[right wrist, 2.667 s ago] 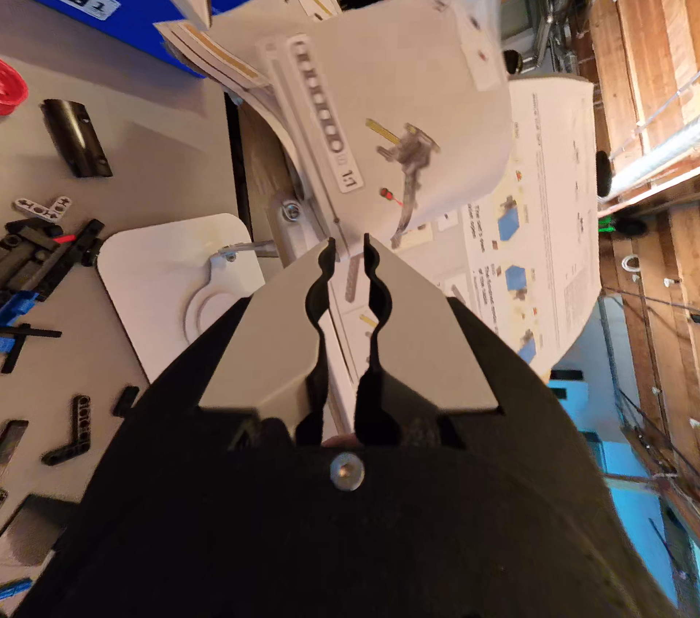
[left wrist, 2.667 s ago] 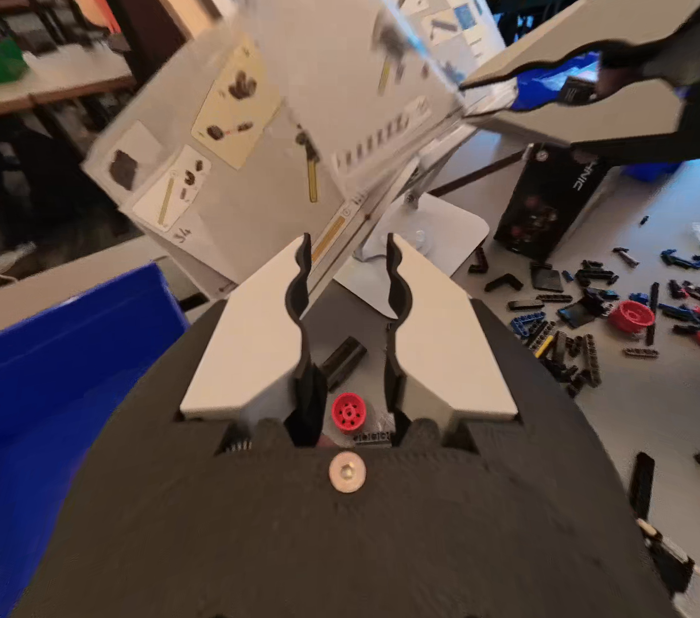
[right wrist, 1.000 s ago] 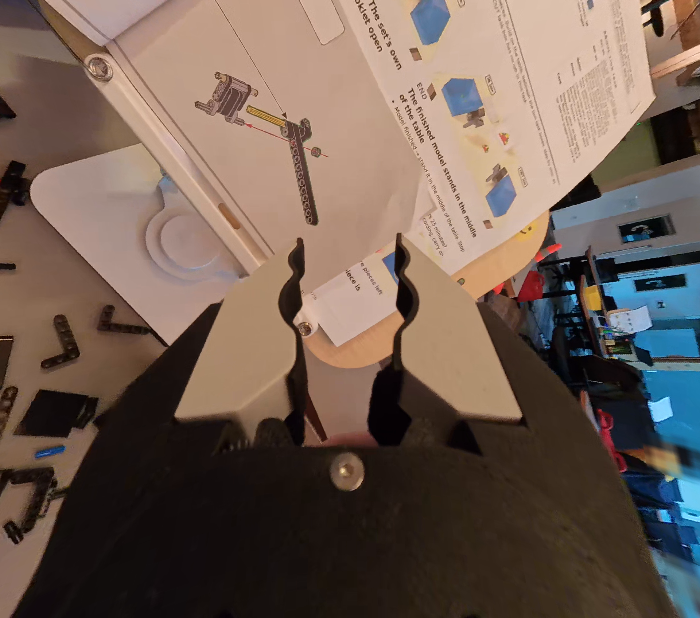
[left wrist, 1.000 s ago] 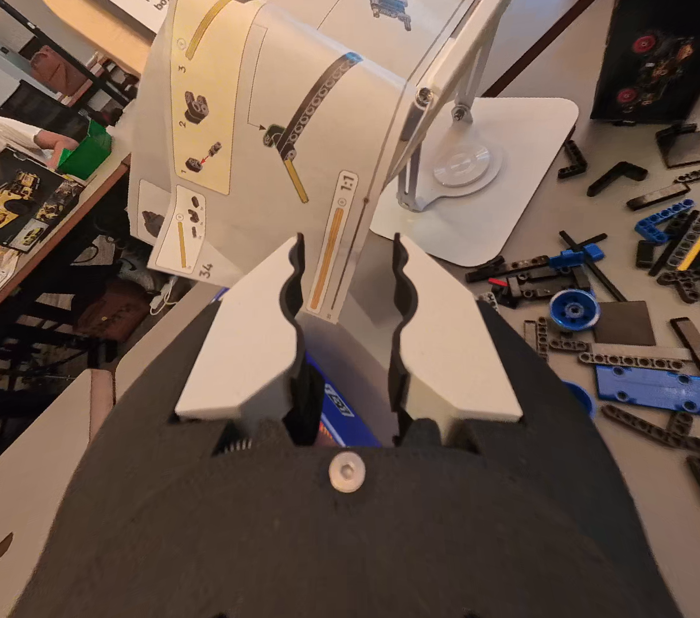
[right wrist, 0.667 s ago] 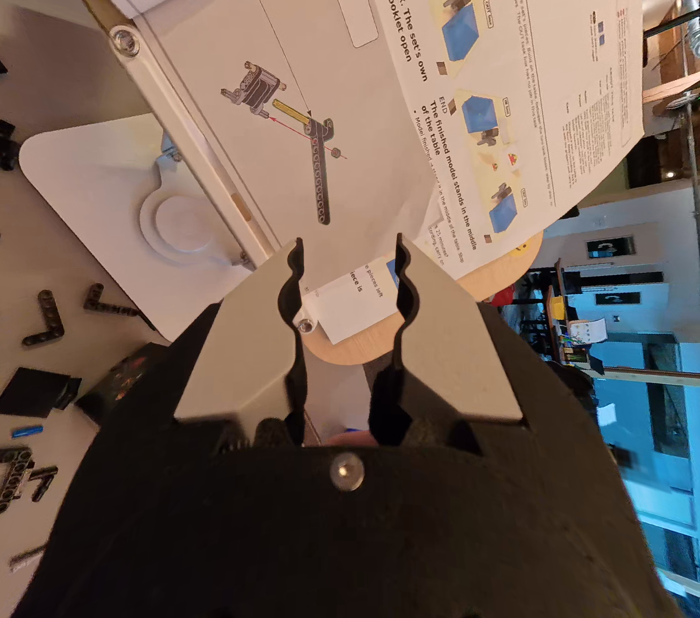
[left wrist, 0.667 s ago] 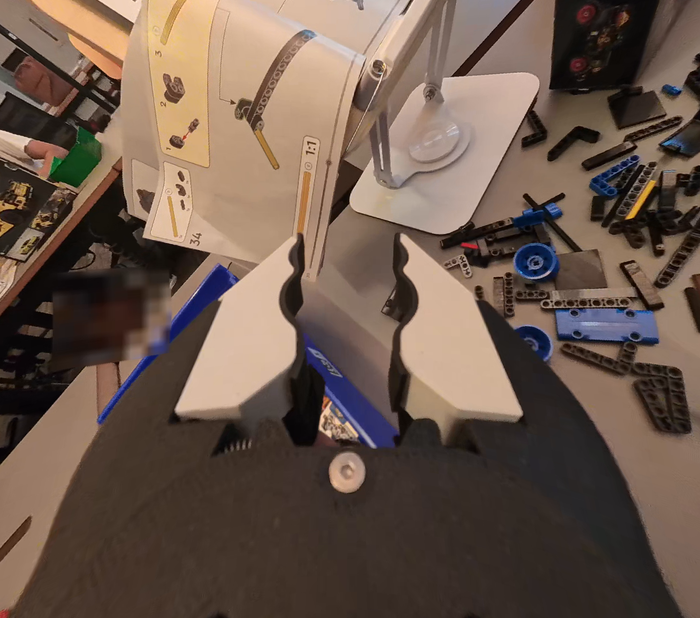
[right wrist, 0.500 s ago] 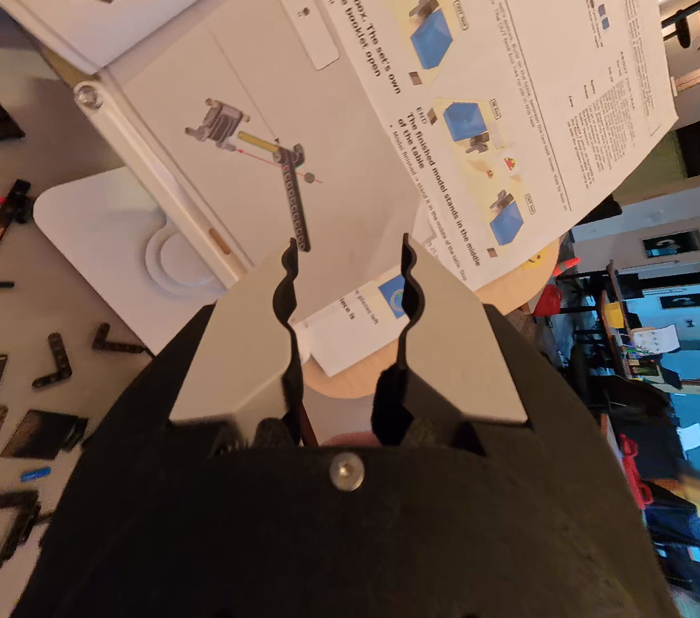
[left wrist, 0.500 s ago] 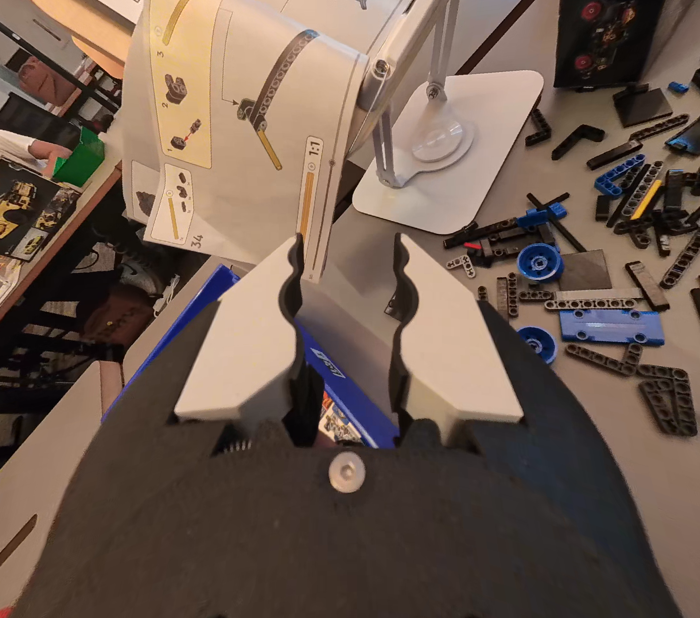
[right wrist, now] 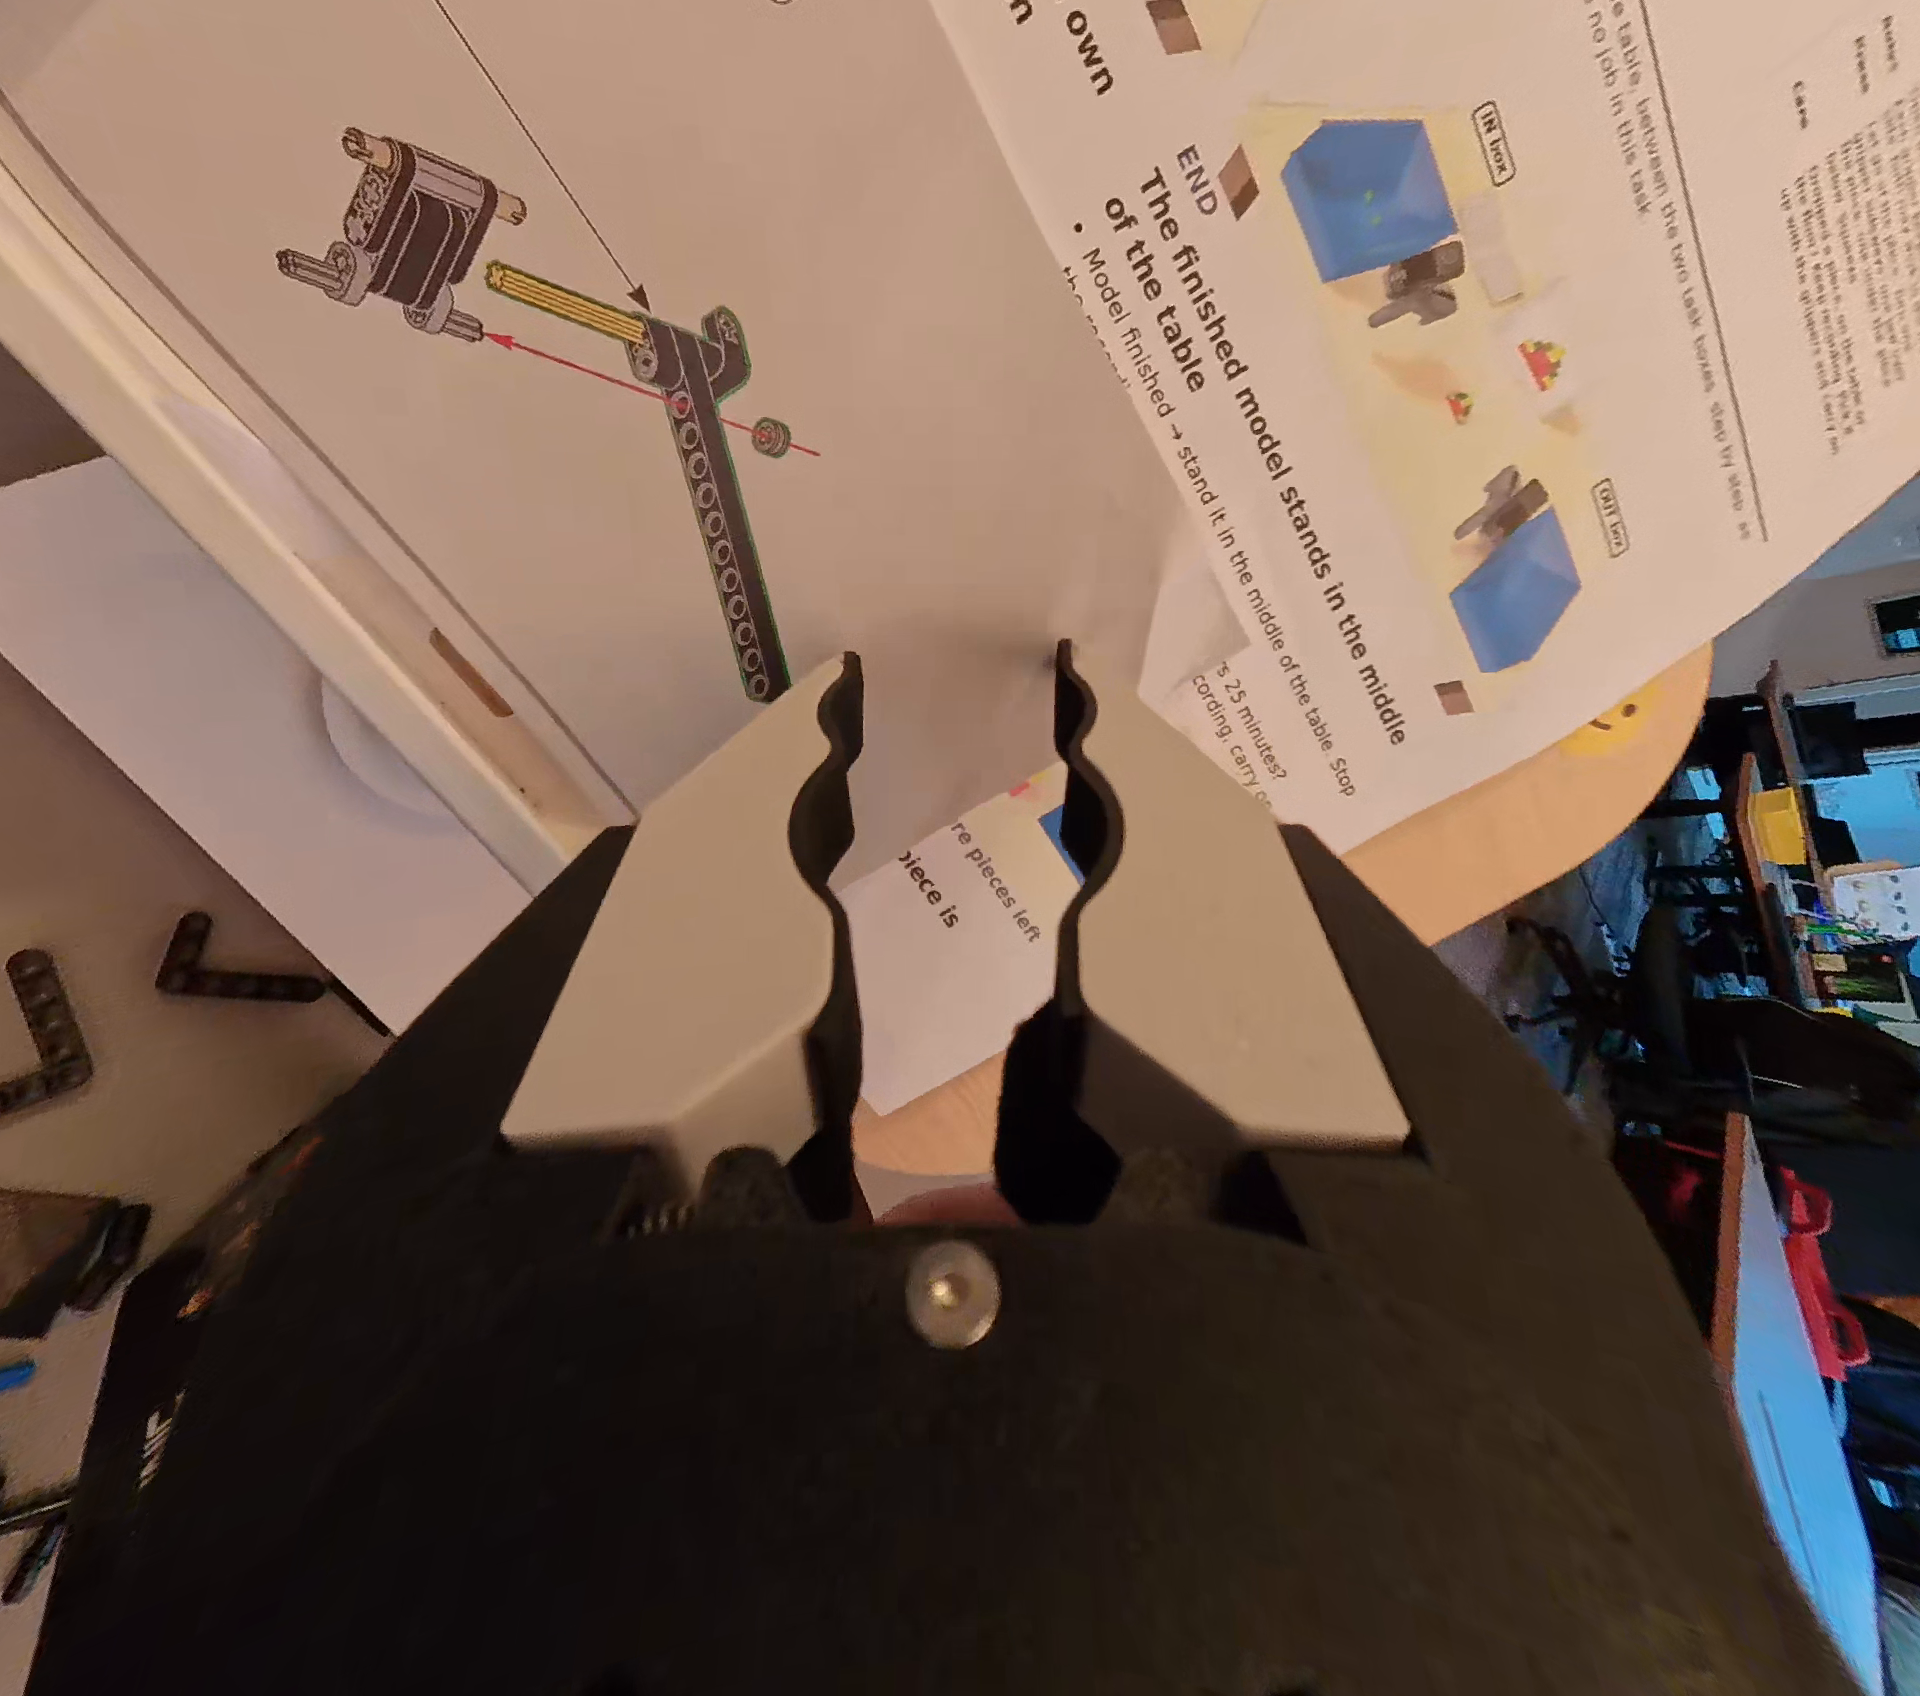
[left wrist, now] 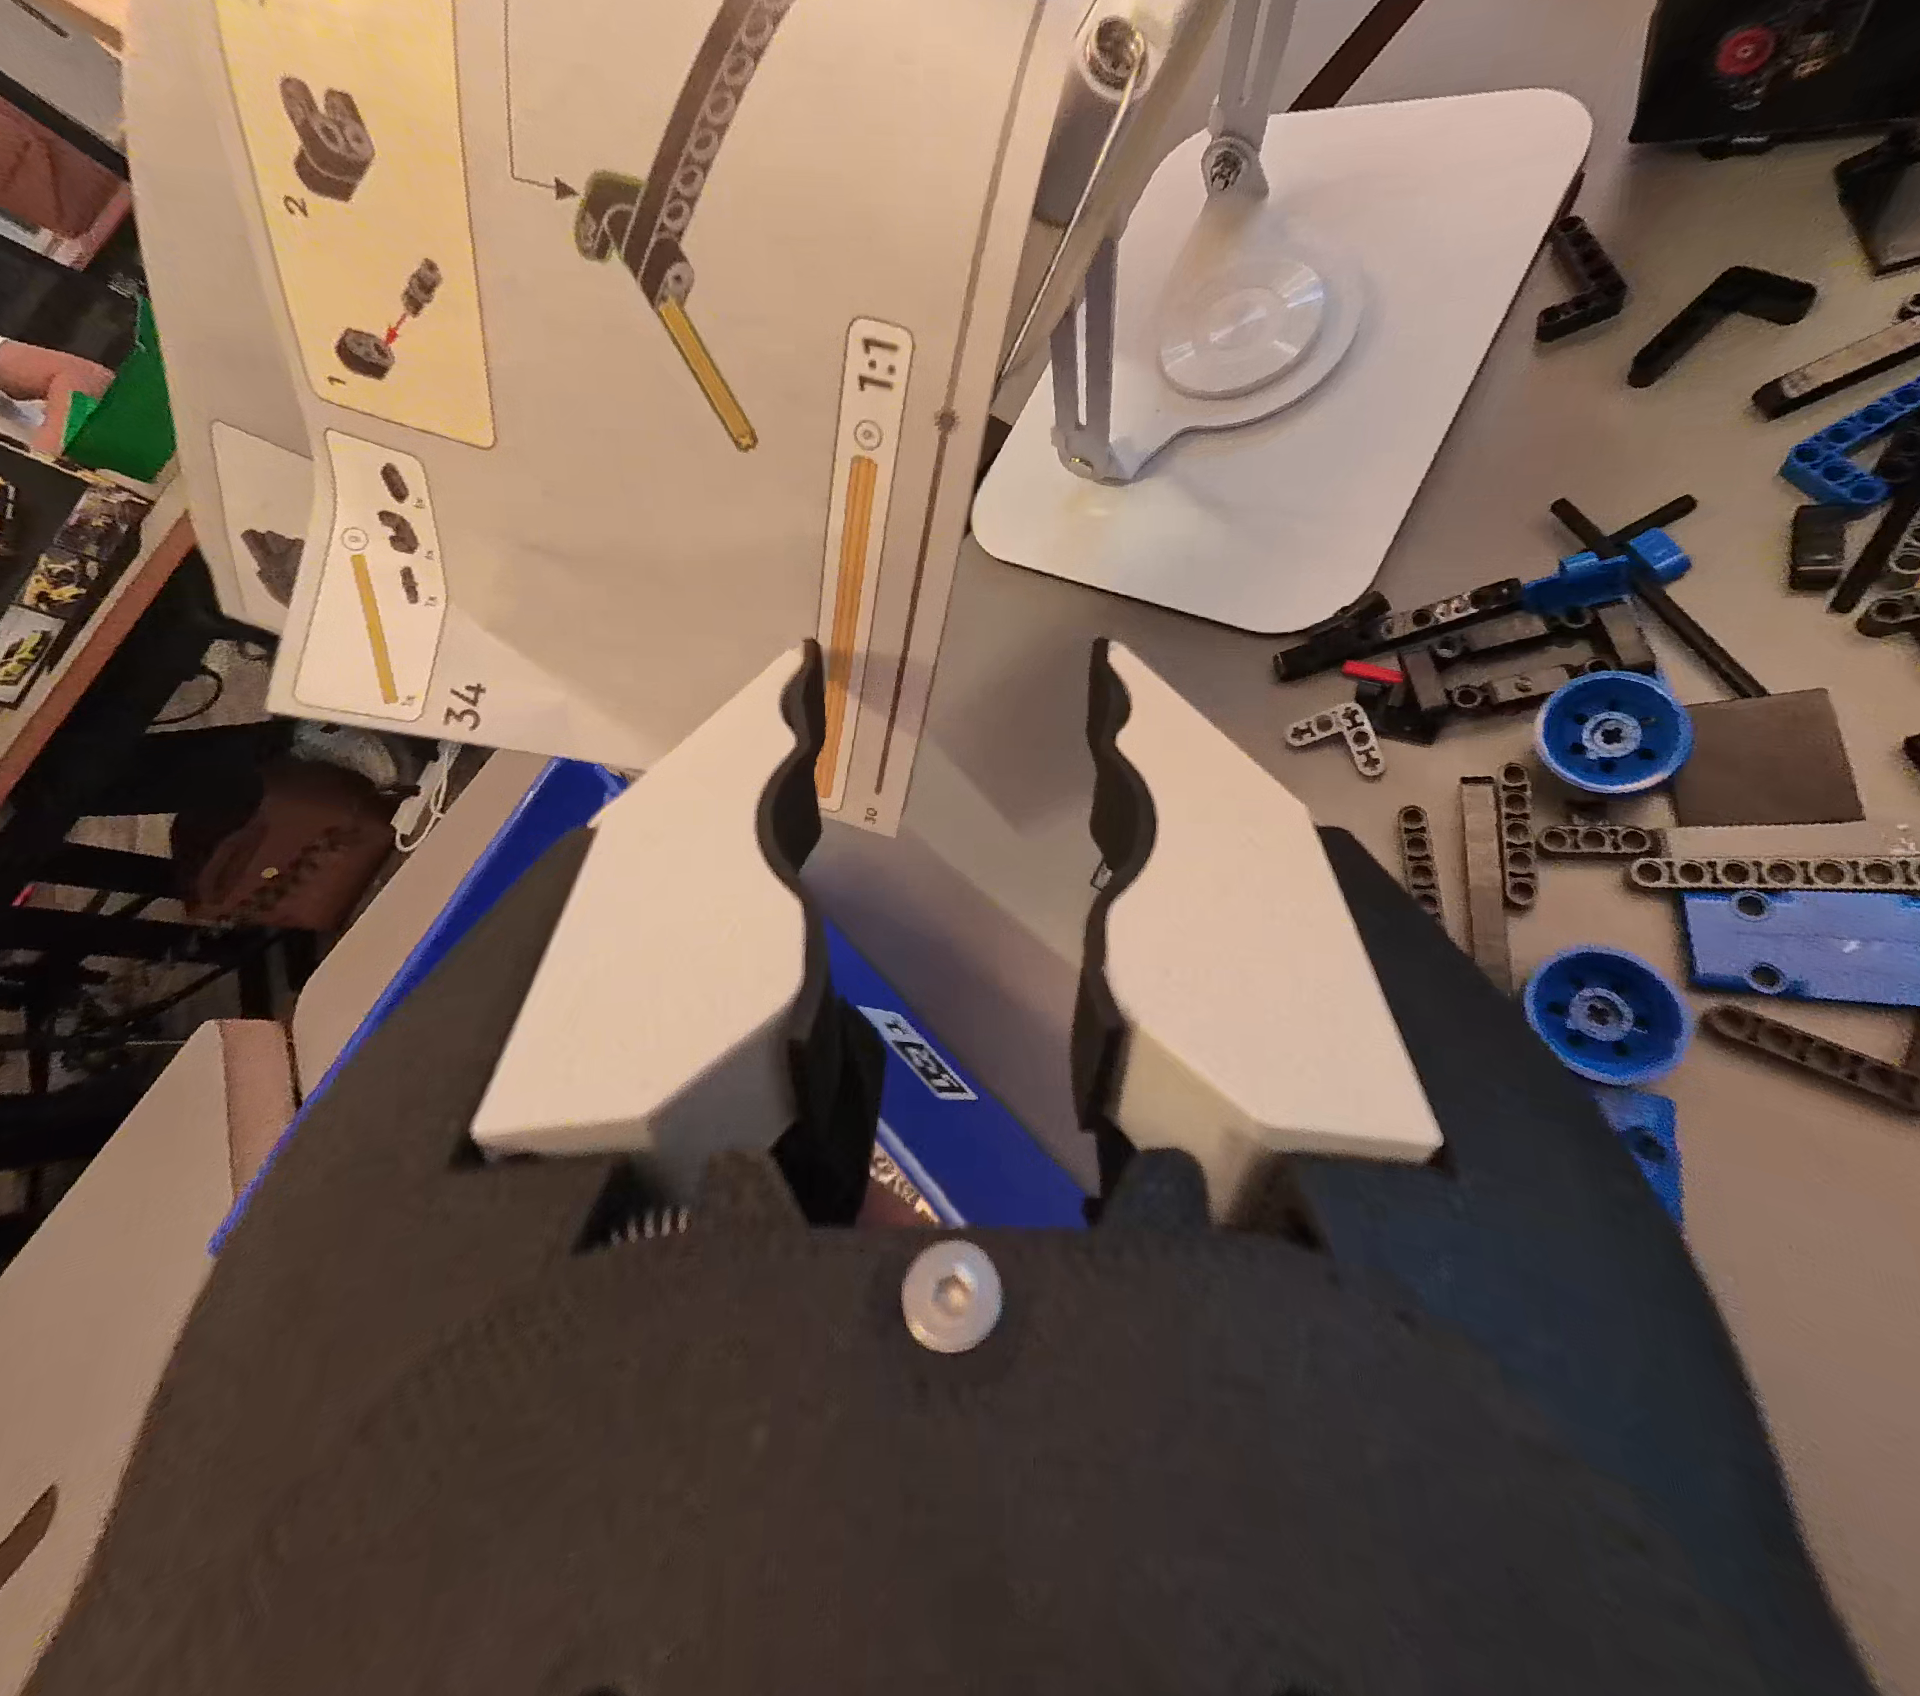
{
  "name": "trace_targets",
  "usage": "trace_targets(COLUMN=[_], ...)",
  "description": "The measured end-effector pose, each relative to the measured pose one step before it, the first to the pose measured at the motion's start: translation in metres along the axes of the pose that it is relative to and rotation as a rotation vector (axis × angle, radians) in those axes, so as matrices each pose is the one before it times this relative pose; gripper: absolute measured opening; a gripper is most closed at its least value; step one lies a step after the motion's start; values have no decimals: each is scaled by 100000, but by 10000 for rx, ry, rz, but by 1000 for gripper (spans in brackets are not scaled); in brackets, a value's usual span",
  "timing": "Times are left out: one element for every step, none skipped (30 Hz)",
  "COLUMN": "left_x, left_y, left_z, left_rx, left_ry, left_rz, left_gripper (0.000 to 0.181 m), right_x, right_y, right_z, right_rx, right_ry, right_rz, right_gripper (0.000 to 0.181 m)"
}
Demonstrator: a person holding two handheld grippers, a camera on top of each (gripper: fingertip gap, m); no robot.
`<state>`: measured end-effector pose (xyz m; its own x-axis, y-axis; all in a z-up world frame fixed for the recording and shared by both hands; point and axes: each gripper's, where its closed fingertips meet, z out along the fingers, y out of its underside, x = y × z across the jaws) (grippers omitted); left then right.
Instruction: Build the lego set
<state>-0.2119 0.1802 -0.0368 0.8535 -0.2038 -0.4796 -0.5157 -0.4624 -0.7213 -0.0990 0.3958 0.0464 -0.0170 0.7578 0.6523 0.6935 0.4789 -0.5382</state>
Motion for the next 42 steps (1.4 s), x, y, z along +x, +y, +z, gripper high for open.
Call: trace_targets(left_x=[10,2,11,0,-8,0,-25,-57,-42,-42,-61,-94,-106,-117,-93,-81,-80,-84,-100,-67,-55,-56,-59,-42,-8,-3,9,14,15,21,18,24,15,15,16,21,22,9,22,33,15,-35], left_y=[158,170,159,150,118,104,89,83,65,78,97,98,125,115,95,95,86,79,66,74,95,109,115,114,115,114,82,57,36,33,28,14,1,-5,-12,-5,3,-13,-185,-402,-385,-257], left_z=[173,174,161,162,148,122,103,88,59,53,49,40,33,15,26,42,66,86,105,106,134,126,106,91,96,79,56,35,34,32,31,20,23,23,12,8,4,-27,-103,-188,-164,-103], left_rx=[-21,-33,-31,-29,-26,-23,-23,-14,-10,-8,-10,-16,-23,-12,-3,-7,-13,-24,-22,-27,-34,-39,-33,-29,-27,-22,-12,0,7,5,0,5,6,7,10,5,5,14,107,233,185,69], left_ry=[21,16,20,10,9,13,-2,-18,-8,-2,-11,-27,-31,-25,-7,7,5,-9,-15,-3,-1,-9,-14,-11,1,9,3,6,4,2,3,4,5,-1,1,5,-2,-10,-30,-47,-51,-66], left_rz=[-22,-24,-21,-14,-13,-13,-5,-5,-19,-29,-24,-14,-10,-14,-34,-40,-24,-10,-5,-9,-8,-1,2,2,-5,-10,-8,-6,-6,-6,-9,-6,-2,0,-3,-1,4,15,64,123,111,94], left_gripper=[50,50,50,50,50,50,50,50,50,50,50,50,50,51,51,51,51,51,51,51,51,51,51,51,51,51,52,52,52,52,52,52,52,52,52,52,52,52,52,52,51,51], right_x=[-102,-69,-40,-63,-29,-71,-71,-76,-58,-83,-80,-66,15,242,237,283,335,260,102,3,-71,-122,-116,-73,-73,-72,-78,-69,-41,-63,-53,-10,-88,-149,-134,-57,-21,14,283,502,464,388], right_y=[4,-24,-24,-59,-45,-28,-17,-74,-93,-32,3,0,-46,-211,-258,-143,-59,-14,17,33,54,50,22,2,-12,-3,7,2,10,-7,-7,-3,2,9,3,4,-4,-42,-202,-268,-186,-82], right_z=[23,22,29,33,45,66,54,12,-1,27,28,6,-72,-154,-184,-102,-34,44,122,192,186,144,82,28,7,5,30,29,25,-2,-7,14,12,20,47,34,-31,-142,-209,-238,-167,-69], right_rx=[31,57,61,65,58,26,15,47,55,13,-9,-5,17,115,121,27,-12,-5,-7,-11,-16,-8,-8,1,10,11,13,7,2,3,7,3,-1,-1,-7,-14,-17,-3,93,139,86,39], right_ry=[-100,-73,-54,-60,-34,-51,-58,-43,-17,-21,-25,-18,16,144,90,84,117,82,-9,-62,-94,-116,-114,-86,-58,-44,-43,-31,-30,-56,-47,-17,-55,-80,-42,8,20,12,162,268,200,138], right_rz=[71,67,54,43,48,47,24,8,0,-14,-24,-32,-56,0,89,123,37,-42,-10,54,49,36,63,71,39,7,-7,12,26,18,21,23,8,-34,-35,-19,-52,-88,-40,62,111,72], right_gripper=[33,31,29,23,19,18,15,10,4,1,0,0,0,7,23,37,42,43,46,48,46,44,41,38,35,31,27,25,25,22,18,16,11,2,0,0,0,0,9,22,35,44])
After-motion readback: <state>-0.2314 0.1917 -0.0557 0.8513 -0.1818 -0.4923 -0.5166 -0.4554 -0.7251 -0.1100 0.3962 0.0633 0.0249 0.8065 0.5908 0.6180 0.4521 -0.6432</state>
